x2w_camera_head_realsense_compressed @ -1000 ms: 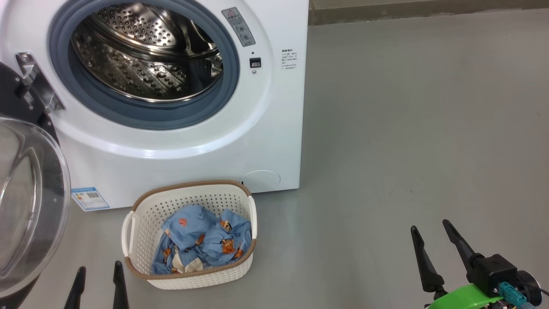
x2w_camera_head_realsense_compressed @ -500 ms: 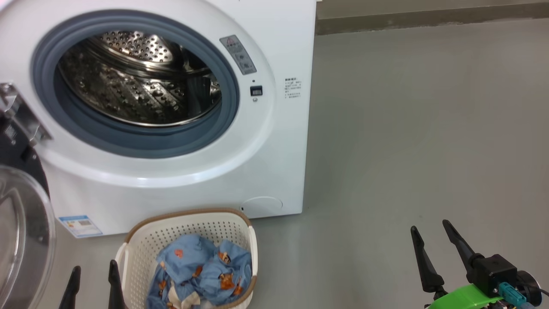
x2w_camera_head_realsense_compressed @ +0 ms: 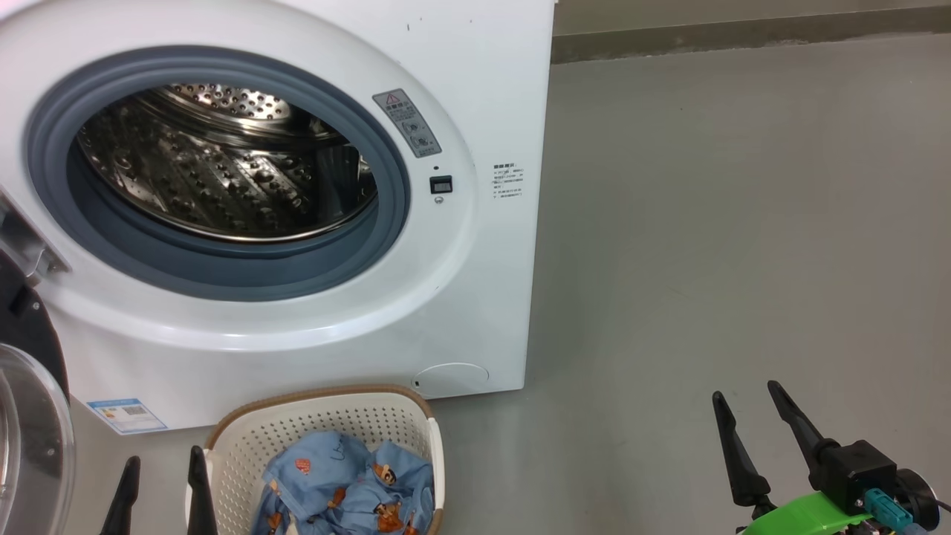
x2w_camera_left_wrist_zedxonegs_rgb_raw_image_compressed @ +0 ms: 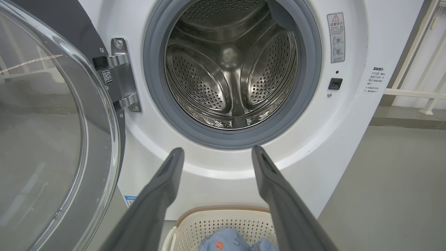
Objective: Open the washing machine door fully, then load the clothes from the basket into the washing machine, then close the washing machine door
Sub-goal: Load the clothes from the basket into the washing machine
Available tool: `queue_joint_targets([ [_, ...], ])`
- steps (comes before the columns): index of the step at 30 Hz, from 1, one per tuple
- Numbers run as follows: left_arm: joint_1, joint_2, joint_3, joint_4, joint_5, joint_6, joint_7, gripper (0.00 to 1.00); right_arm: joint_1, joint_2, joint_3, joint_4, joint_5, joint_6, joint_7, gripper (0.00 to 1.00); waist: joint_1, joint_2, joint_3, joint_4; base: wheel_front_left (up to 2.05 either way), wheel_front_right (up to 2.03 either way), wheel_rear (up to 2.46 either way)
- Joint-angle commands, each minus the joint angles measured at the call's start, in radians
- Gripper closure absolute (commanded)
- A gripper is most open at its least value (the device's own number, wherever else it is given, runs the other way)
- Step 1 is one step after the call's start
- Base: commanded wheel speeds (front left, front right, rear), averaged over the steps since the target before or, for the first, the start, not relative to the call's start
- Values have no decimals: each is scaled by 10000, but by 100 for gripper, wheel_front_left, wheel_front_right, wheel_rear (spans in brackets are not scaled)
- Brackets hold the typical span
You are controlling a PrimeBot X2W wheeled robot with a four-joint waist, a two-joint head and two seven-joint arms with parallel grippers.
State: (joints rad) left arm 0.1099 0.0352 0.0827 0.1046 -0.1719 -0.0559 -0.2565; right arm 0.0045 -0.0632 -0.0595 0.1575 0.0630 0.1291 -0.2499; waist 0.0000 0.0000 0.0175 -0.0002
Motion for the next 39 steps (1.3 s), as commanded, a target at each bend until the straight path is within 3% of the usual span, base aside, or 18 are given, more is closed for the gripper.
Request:
queue_joint_targets([
  [1, -403, 150, 299, -221, -25, 61, -53, 0, -153, -28, 205, -222, -54, 16, -118, 0, 0, 0, 8, -2, 0, 0, 0],
  [18, -559, 150, 104, -136, -132, -115, -53, 0, -393, 2, 266, -247, -7, 16, -118, 0, 0, 0, 557, -146, 0, 0, 0],
  [39, -2480, 163, -447, 1965, -1148, -715, -53, 0, -1284, 112, 419, -303, 224, 16, -118, 0, 0, 0, 3054, -832, 0, 0, 0],
])
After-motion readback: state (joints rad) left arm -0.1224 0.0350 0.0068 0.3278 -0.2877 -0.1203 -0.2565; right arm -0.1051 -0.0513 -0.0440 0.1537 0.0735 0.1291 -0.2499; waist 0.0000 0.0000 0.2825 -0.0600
